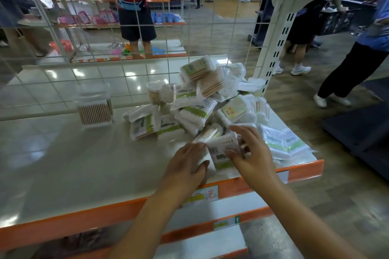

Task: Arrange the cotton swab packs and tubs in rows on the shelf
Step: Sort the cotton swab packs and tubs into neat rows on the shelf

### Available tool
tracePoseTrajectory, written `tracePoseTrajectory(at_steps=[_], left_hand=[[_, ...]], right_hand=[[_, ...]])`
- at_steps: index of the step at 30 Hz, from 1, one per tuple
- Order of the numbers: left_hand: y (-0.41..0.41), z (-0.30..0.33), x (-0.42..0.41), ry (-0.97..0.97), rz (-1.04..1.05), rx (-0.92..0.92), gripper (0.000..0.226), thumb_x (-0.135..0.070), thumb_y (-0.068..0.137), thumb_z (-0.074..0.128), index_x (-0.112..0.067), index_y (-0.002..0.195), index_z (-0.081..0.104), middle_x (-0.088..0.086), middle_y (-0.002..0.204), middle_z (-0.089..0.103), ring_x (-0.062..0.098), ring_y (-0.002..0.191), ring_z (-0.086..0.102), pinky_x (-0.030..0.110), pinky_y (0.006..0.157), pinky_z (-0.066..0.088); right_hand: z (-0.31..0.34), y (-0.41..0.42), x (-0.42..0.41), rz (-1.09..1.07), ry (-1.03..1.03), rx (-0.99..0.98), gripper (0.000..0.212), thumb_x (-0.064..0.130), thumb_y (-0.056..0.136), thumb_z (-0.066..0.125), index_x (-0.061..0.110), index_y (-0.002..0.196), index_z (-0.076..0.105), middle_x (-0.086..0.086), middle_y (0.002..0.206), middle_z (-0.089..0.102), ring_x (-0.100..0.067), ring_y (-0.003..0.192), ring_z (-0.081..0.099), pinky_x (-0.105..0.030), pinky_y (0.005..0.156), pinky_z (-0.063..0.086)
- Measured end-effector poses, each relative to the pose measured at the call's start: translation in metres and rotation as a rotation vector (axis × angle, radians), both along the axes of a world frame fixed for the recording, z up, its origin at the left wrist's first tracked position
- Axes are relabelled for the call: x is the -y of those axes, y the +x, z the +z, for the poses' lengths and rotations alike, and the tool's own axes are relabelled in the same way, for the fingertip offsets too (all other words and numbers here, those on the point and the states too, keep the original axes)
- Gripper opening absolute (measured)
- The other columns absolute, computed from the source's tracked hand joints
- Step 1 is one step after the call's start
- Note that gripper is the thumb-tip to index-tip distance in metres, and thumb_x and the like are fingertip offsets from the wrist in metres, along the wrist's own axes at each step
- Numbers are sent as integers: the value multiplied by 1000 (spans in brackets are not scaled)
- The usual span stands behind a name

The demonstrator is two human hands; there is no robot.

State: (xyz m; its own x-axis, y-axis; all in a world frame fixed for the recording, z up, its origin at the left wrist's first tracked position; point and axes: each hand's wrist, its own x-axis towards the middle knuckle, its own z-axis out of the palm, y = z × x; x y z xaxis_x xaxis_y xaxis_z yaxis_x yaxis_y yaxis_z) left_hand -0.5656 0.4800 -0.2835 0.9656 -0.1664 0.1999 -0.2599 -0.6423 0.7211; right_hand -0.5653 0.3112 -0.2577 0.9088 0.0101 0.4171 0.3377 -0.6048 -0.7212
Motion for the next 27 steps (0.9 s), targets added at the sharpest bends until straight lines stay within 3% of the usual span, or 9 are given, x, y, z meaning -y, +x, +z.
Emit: tracePoseTrajectory(at_steps=[3,5,8,12,16,21,23,25,27], left_hand=[[-2,4,-5,-155,20,-75,31,-25,86,63,-32,115,54,-23,106,50,-3,94,49,1,72,32],[-4,7,-10,-280,38,-114,32,-24,83,67,-38,107,52,-25,100,53,-6,93,51,-2,71,33],[-2,12,-17,-420,53,-173,38,-21,79,71,-43,102,49,-18,96,58,0,94,57,11,77,43],[3,19,-27,-789,130,-280,41,0,75,71,-27,102,55,-5,77,61,3,71,63,18,67,50],[-2,20,-45,-1105,172,-373,41,3,77,66,-14,113,56,8,89,66,16,79,63,29,70,52],[-11,21,-75,-1127,156,-356,23,-7,72,73,-13,94,67,4,89,72,18,82,66,28,70,54],[-14,23,-89,-1146,205,-318,23,-1,75,68,-9,96,65,4,86,71,18,79,66,27,68,54],[-14,27,-105,-1154,228,-276,30,-3,71,73,-9,99,64,4,84,71,18,77,66,25,65,55],[-13,34,-121,-1162,250,-232,39,-6,63,76,-11,99,63,3,82,71,17,76,67,25,62,55]], right_hand=[[8,-2,-8,-9,217,-52,50,-2,76,70,38,100,54,9,99,54,-5,80,54,-12,64,46],[12,-2,-14,-18,397,-129,46,-3,77,69,38,93,55,5,94,58,-11,81,58,-22,64,52],[15,2,-28,-30,662,-191,36,-10,75,67,22,83,52,-2,86,56,-13,74,58,-23,59,54],[15,7,-53,0,898,-201,33,-16,73,64,12,78,47,-2,77,53,-16,72,54,-20,57,49],[10,5,-84,54,1104,-250,35,-3,62,71,13,72,41,-13,80,51,-24,80,55,-30,67,46],[2,-5,-121,65,1171,-291,39,-10,71,68,14,68,38,-9,73,57,-28,83,57,-39,74,45],[0,-8,-135,84,1149,-300,42,4,61,80,10,68,39,-18,73,53,-30,80,58,-40,76,48],[1,-12,-150,39,1054,-313,61,23,49,88,-3,82,45,-31,84,53,-35,82,60,-47,80,50],[1,-13,-163,39,988,-326,57,14,59,85,-3,96,45,-25,86,57,-25,82,64,-39,75,54]])
